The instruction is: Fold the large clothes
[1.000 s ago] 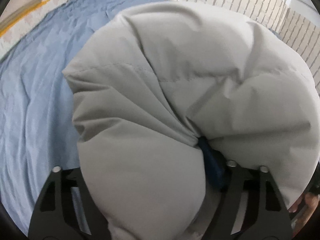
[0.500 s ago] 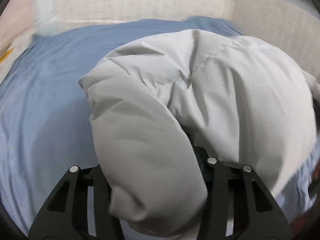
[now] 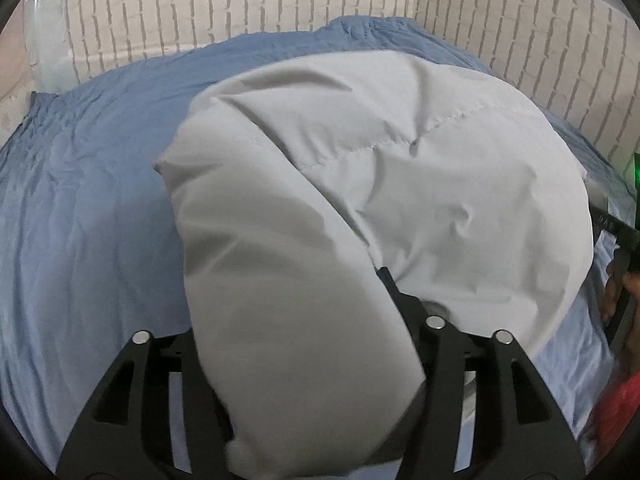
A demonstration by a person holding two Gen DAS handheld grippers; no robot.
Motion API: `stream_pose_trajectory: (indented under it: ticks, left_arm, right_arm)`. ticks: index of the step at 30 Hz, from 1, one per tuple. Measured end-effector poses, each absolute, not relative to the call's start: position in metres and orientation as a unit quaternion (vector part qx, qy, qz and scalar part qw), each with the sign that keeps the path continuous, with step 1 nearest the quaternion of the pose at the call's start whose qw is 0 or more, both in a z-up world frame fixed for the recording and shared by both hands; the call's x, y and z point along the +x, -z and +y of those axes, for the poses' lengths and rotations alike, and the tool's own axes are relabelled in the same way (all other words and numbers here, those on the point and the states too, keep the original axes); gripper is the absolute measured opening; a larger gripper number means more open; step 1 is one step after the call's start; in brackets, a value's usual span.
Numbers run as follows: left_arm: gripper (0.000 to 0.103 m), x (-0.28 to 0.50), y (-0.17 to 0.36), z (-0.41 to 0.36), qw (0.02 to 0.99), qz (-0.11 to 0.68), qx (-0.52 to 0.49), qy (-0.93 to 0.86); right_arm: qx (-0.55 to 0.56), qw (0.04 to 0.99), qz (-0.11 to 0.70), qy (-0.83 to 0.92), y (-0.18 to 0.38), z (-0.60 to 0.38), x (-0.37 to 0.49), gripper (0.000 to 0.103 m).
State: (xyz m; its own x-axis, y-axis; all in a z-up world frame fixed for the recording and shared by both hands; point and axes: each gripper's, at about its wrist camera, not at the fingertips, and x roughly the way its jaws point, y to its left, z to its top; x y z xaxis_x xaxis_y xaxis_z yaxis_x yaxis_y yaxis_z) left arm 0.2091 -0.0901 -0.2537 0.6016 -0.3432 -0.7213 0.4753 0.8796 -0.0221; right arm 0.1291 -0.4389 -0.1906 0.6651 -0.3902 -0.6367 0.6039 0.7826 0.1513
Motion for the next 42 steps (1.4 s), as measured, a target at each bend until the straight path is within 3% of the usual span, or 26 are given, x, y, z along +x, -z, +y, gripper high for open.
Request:
stream_pose_trajectory:
  ticks: [2,6,10,15,22,32,42]
  left_arm:
    - [0.086,0.206,0.248,-0.072,0.904,0.367,0.085,0.201]
    - [0.089,0.192,0.216,-0.042,0.924,0.335,0.060,0.174]
    - [0.100,0.138,0.200,-0.026,0.940,0.300,0.055,0.150]
    - [0.100,0.074,0.190,-0.033,0.954,0.271,0.064,0.111]
    - [0.100,0.009,0.156,0.041,0.971,0.230,0.047,0.045]
    - [0.100,-0.012,0.160,0.046,0.975,0.217,0.036,0.011]
    - [0.100,-0.004,0.167,0.046,0.969,0.239,0.060,0.017]
  right_arm:
    - [0.208,0.891,0.281,0.290,0.190,-0.441,0.106,0.086]
    - [0.154,0.887,0.233,0.367,0.168,-0.405,0.072,0.087]
    - [0.130,0.916,0.194,0.325,0.143,-0.332,0.056,0.092]
    - [0.105,0.949,0.175,0.242,0.122,-0.242,0.039,0.099]
    - [0.071,0.961,0.177,0.202,0.106,-0.170,0.020,0.101]
    - [0.009,0.964,0.200,0.177,0.113,-0.139,-0.003,0.101]
    - [0.068,0.960,0.214,0.167,0.124,-0.174,-0.007,0.101]
